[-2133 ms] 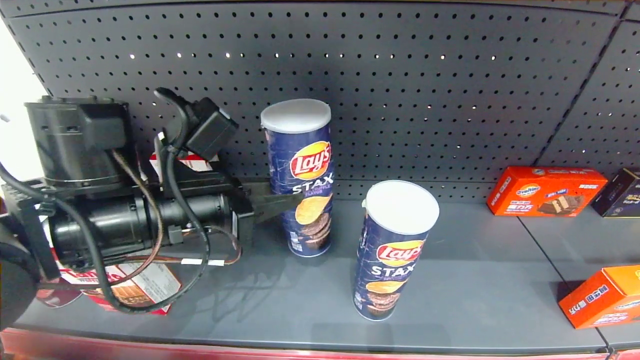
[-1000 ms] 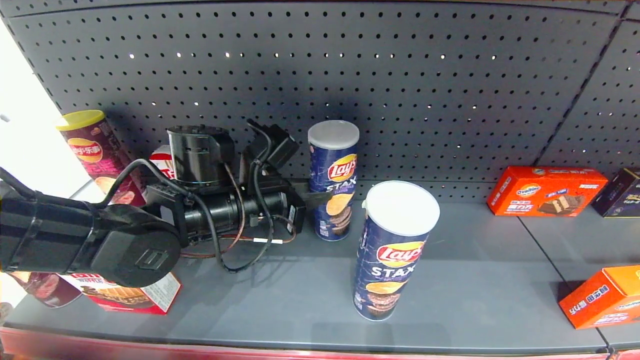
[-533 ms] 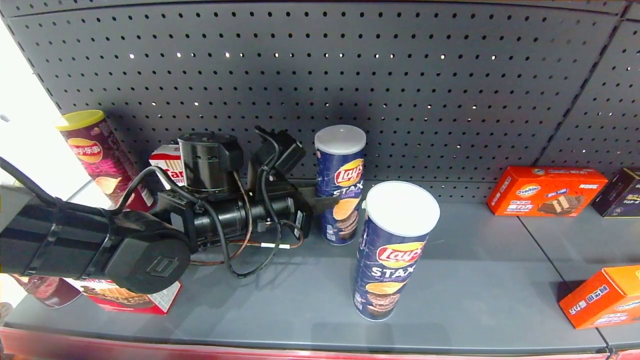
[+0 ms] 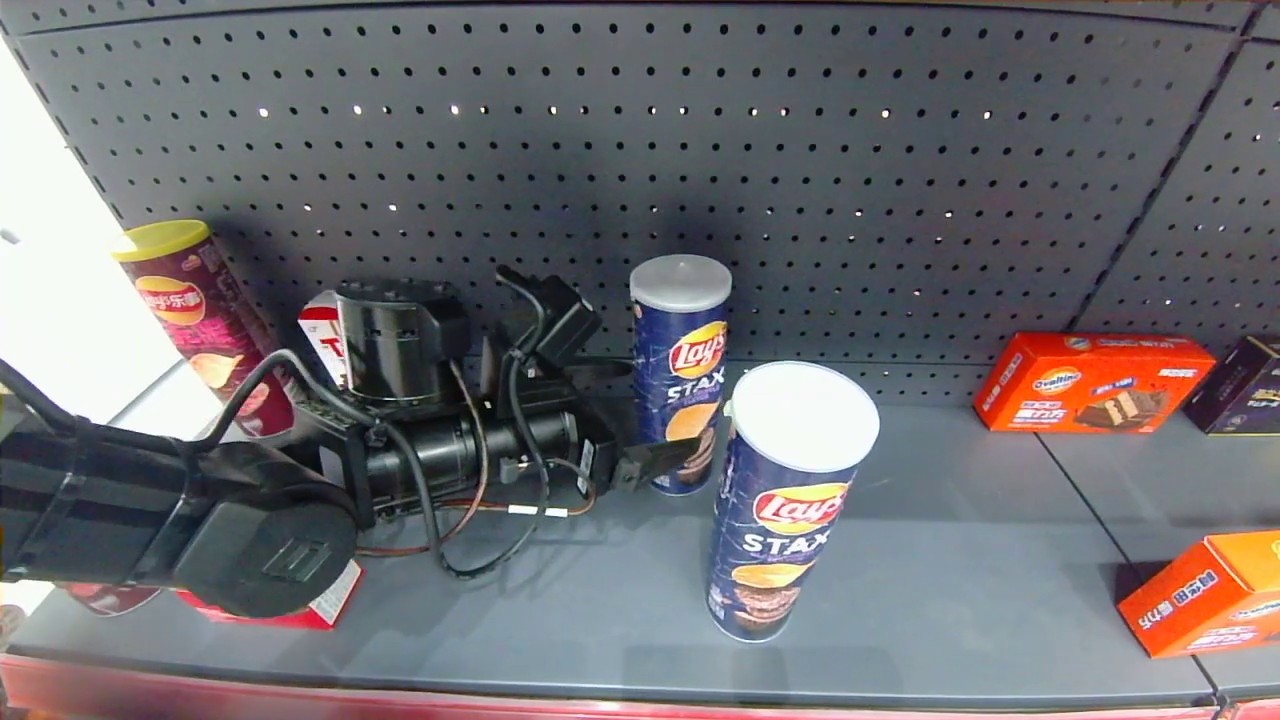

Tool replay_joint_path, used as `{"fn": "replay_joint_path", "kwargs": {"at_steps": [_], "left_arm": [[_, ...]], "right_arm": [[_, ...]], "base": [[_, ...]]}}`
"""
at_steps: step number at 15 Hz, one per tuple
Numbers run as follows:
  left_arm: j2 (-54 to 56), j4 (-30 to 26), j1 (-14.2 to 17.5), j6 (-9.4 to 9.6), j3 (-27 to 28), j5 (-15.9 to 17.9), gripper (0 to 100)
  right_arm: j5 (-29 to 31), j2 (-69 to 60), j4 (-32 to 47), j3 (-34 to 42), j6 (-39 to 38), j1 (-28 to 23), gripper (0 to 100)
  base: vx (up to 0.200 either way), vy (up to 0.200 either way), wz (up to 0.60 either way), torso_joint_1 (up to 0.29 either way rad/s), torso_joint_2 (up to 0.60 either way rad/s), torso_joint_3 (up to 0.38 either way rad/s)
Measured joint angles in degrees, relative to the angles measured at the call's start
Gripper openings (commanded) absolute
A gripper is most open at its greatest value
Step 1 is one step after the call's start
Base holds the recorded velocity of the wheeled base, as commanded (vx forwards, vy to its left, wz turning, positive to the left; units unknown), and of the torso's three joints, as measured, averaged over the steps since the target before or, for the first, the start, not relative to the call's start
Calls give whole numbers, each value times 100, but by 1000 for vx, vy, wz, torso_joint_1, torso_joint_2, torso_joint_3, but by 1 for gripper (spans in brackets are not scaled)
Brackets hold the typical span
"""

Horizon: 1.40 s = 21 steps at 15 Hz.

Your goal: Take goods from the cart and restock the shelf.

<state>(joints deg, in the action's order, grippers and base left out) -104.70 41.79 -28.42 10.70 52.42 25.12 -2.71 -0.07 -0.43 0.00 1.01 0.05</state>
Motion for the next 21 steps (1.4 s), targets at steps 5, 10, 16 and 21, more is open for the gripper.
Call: {"fn": "replay_joint_path", "kwargs": {"at_steps": [5, 10, 16, 21], "left_arm": [[575, 2, 6, 2, -588, -550, 100], [707, -7, 9, 11, -662, -1530, 100], [438, -9, -13, 10, -366, -1571, 100], [140, -7, -13, 10, -124, -1782, 100]], "right_arm": [[0, 5, 0, 0, 0, 2, 100], [0, 5, 0, 0, 2, 0, 100], [0, 5, 2, 0, 0, 5, 100], [0, 5, 0, 0, 2, -2, 100]], "base": [[0, 0, 0, 0, 0, 0], [0, 0, 0, 0, 0, 0], [0, 0, 0, 0, 0, 0], [0, 0, 0, 0, 0, 0]]}}
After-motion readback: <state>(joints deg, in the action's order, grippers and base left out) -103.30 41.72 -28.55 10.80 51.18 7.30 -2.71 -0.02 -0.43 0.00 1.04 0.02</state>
